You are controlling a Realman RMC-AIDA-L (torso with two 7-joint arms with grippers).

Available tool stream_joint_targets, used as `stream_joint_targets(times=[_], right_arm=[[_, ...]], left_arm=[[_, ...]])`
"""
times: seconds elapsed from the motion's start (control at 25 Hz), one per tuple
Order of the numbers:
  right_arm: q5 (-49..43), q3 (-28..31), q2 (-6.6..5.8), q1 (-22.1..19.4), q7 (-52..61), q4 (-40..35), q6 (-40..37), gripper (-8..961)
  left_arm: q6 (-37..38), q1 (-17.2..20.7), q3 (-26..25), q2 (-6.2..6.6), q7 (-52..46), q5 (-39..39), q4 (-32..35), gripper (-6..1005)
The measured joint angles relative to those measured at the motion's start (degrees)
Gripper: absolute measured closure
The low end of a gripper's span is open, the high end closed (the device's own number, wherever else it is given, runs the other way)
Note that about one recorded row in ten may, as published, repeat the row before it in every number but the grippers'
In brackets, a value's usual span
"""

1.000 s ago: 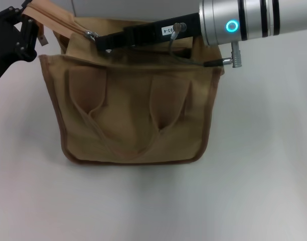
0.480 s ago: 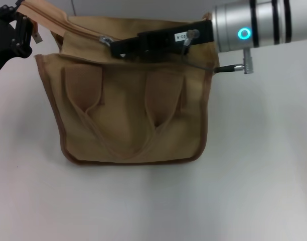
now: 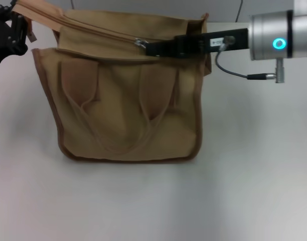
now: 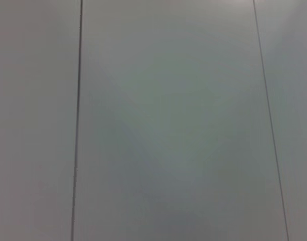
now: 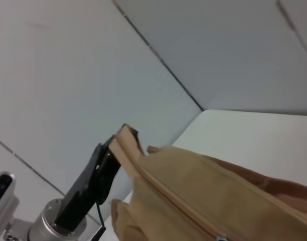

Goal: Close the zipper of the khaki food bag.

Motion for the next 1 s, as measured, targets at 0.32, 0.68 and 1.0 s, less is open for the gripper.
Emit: stream_joint_targets(times=[0.32, 0.68, 1.0], right_arm=[[-1.3, 4.8, -0.75, -2.9, -1.9, 0.0, -2.1, 948], [-2.9, 6.8, -1.16, -3.9, -2.5, 0.2, -3.0, 948], [-2.7, 6.9, -1.24, -3.8, -3.4, 0.1, -3.5, 949]], left_arm=[[0.2, 0.7, 0.0, 0.06, 0.0, -0.3, 0.2, 897], [0.0, 0.7, 0.0, 0.06, -0.1, -0.3, 0.3, 895], [0.0, 0.8, 0.0, 0.03, -0.1, -0.3, 0.3, 894]])
